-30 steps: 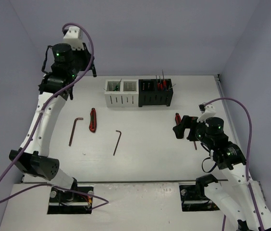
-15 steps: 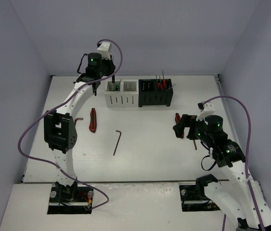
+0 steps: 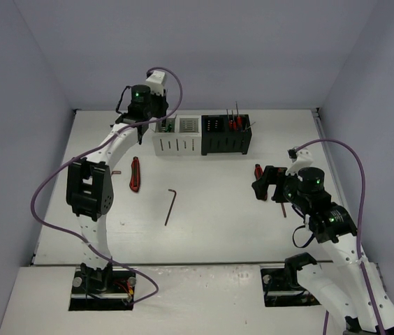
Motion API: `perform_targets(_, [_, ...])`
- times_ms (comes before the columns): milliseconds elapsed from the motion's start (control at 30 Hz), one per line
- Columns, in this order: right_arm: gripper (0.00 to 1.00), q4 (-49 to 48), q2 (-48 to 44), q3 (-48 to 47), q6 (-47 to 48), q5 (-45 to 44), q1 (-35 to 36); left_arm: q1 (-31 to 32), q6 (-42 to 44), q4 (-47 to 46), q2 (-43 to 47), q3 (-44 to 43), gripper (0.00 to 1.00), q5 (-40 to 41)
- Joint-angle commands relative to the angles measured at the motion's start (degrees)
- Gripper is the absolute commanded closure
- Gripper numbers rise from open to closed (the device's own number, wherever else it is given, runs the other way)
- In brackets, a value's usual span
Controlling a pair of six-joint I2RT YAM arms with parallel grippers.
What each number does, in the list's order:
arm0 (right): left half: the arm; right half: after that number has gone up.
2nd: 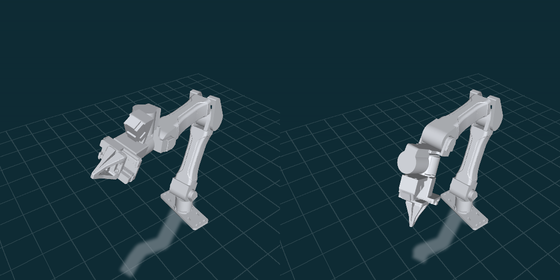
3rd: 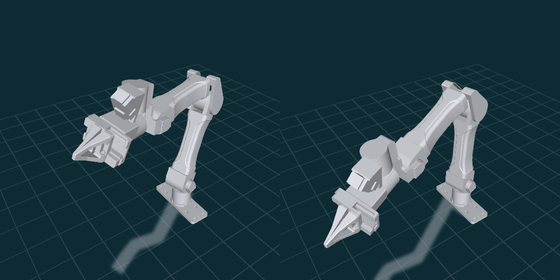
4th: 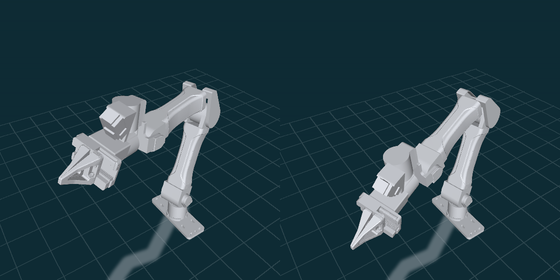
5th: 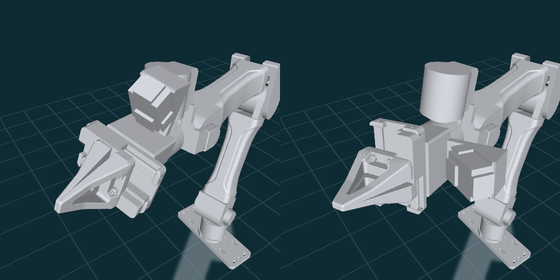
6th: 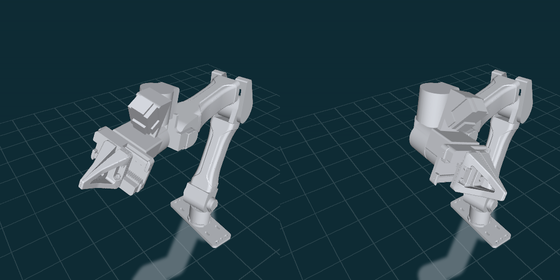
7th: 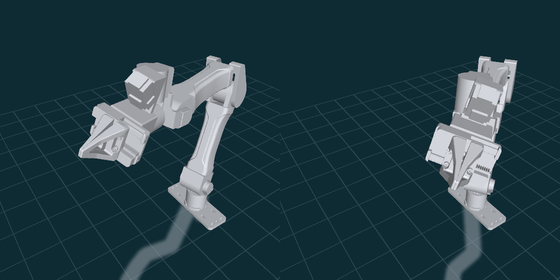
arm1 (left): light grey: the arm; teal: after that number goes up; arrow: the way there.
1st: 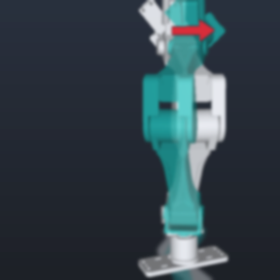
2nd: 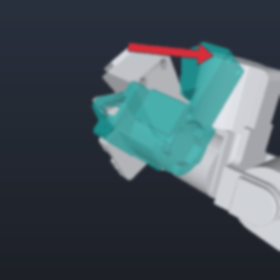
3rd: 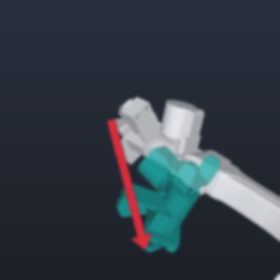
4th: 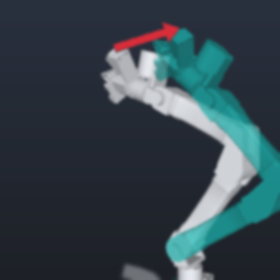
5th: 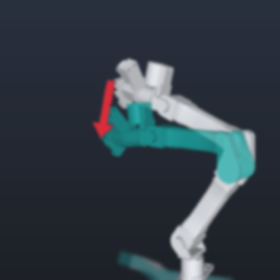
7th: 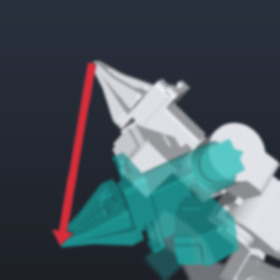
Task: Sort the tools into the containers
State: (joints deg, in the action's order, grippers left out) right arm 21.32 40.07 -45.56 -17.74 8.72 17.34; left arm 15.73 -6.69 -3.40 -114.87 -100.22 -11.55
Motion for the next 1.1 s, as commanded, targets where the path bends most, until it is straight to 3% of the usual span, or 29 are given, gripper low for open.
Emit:
perform_targets(0, [0.05,-2.51,0.53,-1.29,0.25,-1.25,0.31,-0.51,1.76,-6.14,5.58,2.80,0.88,-0.06])
perform_targets(233, [0.04,-2.51,1.10,-1.37,0.33,-1.21,0.28,-0.71,0.50,-6.05,8.35,3.89,0.63,-1.23])
perform_targets(367, [0.04,-2.43,1.16,-1.83,0.54,-1.13,0.32,-0.71,-1.07,-5.37,14.20,5.41,0.49,0.97])
perform_targets(567, [0.04,-2.51,1.69,-2.57,0.25,-0.84,0.32,-0.71,-2.31,12.50,23.69,5.45,0.48,13.58])
perform_targets(633, [0.04,-2.51,2.04,-2.79,0.07,-0.68,0.41,-0.82,-2.04,26.06,26.70,4.48,0.48,17.55])
perform_targets(700, [0.04,-2.51,2.31,-2.87,0.01,-0.39,0.41,-1.16,-2.51,33.43,28.22,4.76,0.48,19.69])
perform_targets(833, [0.04,-2.43,2.82,-2.87,0.18,0.18,0.41,-4.18,-4.32,41.92,31.18,7.81,0.48,18.67])
perform_targets(1067, [0.04,-2.51,2.14,-2.45,-0.94,0.51,0.41,-10.22,-7.82,47.90,29.86,10.09,0.48,13.68])
